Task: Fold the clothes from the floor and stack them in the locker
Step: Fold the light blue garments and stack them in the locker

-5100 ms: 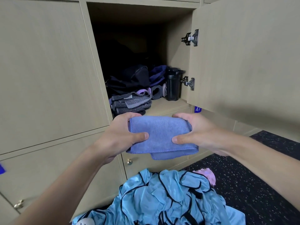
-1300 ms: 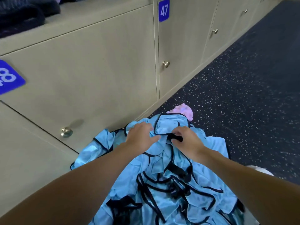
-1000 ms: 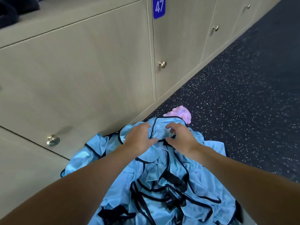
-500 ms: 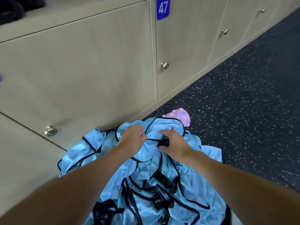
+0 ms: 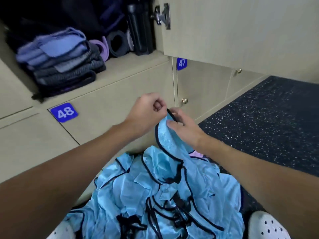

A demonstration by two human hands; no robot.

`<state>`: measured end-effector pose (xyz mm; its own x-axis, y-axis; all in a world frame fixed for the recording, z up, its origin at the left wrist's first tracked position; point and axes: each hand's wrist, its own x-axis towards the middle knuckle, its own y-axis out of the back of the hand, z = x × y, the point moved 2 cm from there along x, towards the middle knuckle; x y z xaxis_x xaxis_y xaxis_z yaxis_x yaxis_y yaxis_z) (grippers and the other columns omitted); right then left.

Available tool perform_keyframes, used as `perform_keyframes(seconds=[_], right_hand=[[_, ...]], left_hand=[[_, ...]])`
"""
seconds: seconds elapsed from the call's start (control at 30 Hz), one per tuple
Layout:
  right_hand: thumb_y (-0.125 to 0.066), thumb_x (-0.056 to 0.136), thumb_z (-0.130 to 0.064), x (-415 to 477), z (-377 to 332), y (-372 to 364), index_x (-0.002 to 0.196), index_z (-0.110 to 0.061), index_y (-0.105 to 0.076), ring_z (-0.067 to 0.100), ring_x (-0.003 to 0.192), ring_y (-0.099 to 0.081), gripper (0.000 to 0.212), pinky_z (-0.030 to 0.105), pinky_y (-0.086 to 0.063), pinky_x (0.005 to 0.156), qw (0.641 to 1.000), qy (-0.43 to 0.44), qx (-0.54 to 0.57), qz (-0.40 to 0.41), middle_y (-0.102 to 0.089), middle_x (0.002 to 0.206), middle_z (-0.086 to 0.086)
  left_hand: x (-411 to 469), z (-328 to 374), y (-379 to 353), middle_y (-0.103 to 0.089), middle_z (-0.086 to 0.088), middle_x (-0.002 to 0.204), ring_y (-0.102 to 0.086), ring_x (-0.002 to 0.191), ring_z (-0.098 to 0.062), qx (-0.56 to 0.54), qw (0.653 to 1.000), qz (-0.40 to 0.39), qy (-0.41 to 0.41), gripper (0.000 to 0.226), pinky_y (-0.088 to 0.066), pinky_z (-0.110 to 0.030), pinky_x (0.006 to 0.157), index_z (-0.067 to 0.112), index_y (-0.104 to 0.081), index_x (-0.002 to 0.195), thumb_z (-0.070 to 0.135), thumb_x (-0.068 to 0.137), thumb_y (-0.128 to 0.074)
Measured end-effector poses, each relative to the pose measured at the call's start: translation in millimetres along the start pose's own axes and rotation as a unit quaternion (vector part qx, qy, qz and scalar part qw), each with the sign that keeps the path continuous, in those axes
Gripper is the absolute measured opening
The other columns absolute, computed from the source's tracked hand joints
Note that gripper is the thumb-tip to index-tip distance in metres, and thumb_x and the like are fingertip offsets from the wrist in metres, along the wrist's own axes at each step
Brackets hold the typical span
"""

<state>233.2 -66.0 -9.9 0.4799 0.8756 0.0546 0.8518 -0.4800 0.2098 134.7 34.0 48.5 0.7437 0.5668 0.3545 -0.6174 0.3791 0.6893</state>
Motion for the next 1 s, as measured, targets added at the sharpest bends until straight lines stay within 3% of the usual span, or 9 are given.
perform_keyframes(seconds=[0.13, 0.23, 0.4, 0.47, 0.63, 0.77, 0.83, 0.9, 1.0], right_hand=[[-0.060, 0.097, -0.022, -32, -74, 8, 0.113, -0.011, -0.058, -0.003, 0.066, -0.049, 0.020, 0.010, -0.038, 0.061, 0.996, 0.071, -0.024, -0.050, -0.054, 0.081, -0.010], [-0.074, 0.086, -0.037, -52, -115, 10, 0.110, -0.017, -0.056, 0.004, 0.076, -0.057, 0.036, 0.022, -0.048, 0.069, 0.991, 0.104, -0.079, -0.038, -0.060, 0.086, -0.009], [-0.069, 0.088, -0.014, -79, -155, 7, 0.096, -0.009, -0.057, 0.012, 0.069, -0.054, 0.015, 0.032, -0.045, 0.065, 0.968, 0.152, -0.198, -0.030, -0.057, 0.078, -0.002], [-0.061, 0.091, -0.006, -86, -156, 9, 0.086, -0.005, -0.056, 0.011, 0.062, -0.046, 0.008, 0.029, -0.037, 0.061, 0.960, 0.162, -0.227, -0.021, -0.052, 0.071, -0.001], [-0.054, 0.093, -0.001, -89, -133, -2, 0.101, -0.001, -0.058, 0.014, 0.063, -0.048, 0.009, 0.022, -0.043, 0.052, 0.960, 0.129, -0.248, -0.003, -0.055, 0.077, 0.004], [-0.055, 0.093, -0.001, -80, -83, -17, 0.117, -0.003, -0.057, 0.024, 0.084, -0.054, 0.025, 0.034, -0.048, 0.080, 0.952, 0.033, -0.301, -0.037, -0.052, 0.100, 0.011], [-0.054, 0.090, 0.000, -81, -54, -23, 0.109, -0.001, -0.063, 0.021, 0.083, -0.054, 0.021, 0.031, -0.050, 0.076, 0.955, 0.005, -0.288, -0.068, -0.060, 0.096, 0.011], [-0.054, 0.091, -0.003, -84, -27, -29, 0.104, -0.003, -0.068, 0.016, 0.081, -0.052, 0.019, 0.005, -0.040, 0.061, 0.945, -0.017, -0.311, -0.106, -0.065, 0.092, 0.006], [-0.056, 0.092, -0.010, -91, 14, -32, 0.107, -0.011, -0.069, 0.009, 0.085, -0.049, 0.020, -0.004, -0.030, 0.058, 0.922, -0.033, -0.364, -0.130, -0.057, 0.093, -0.007]], left_hand=[[-5, 57, 52, -0.056, 0.010, 0.064, -0.049, 0.053, 0.001, -0.001, 0.998, 0.042, -0.042, 0.027, -0.042, -0.012, 0.060, 0.026, -0.058, 0.073, 0.003, 0.086, -0.064], [-22, 99, 90, -0.058, 0.010, 0.067, -0.051, 0.057, 0.003, -0.001, 0.994, 0.068, -0.085, 0.020, -0.042, -0.010, 0.062, 0.020, -0.062, 0.077, 0.002, 0.086, -0.064], [-57, 135, 141, -0.058, 0.011, 0.072, -0.051, 0.063, 0.001, 0.035, 0.987, 0.100, -0.120, 0.016, -0.042, -0.010, 0.065, 0.017, -0.062, 0.083, 0.002, 0.088, -0.062], [-67, 130, 154, -0.057, 0.010, 0.072, -0.050, 0.061, 0.003, 0.044, 0.989, 0.100, -0.097, 0.014, -0.041, -0.010, 0.064, 0.016, -0.062, 0.084, 0.004, 0.090, -0.061], [-86, 84, 147, -0.059, 0.001, 0.076, -0.051, 0.065, -0.008, 0.105, 0.991, 0.084, -0.009, 0.011, -0.040, -0.017, 0.063, 0.014, -0.064, 0.085, 0.004, 0.090, -0.059], [-97, 10, 133, -0.063, -0.003, 0.082, -0.058, 0.077, -0.021, 0.153, 0.969, 0.132, 0.145, 0.012, -0.040, -0.028, 0.065, 0.014, -0.064, 0.086, 0.005, 0.088, -0.056], [-108, -25, 117, -0.065, -0.007, 0.093, -0.058, 0.081, -0.027, 0.176, 0.959, 0.094, 0.203, 0.008, -0.039, -0.027, 0.070, 0.011, -0.065, 0.092, 0.007, 0.090, -0.058], [-122, -49, 89, -0.062, -0.007, 0.100, -0.056, 0.080, -0.026, 0.206, 0.951, 0.025, 0.227, 0.010, -0.039, -0.028, 0.071, 0.012, -0.067, 0.098, 0.012, 0.089, -0.062], [-140, -67, 38, -0.069, -0.003, 0.101, -0.065, 0.087, -0.028, 0.192, 0.953, -0.062, 0.224, 0.006, -0.052, -0.036, 0.081, 0.023, -0.065, 0.085, 0.017, 0.086, -0.063]])
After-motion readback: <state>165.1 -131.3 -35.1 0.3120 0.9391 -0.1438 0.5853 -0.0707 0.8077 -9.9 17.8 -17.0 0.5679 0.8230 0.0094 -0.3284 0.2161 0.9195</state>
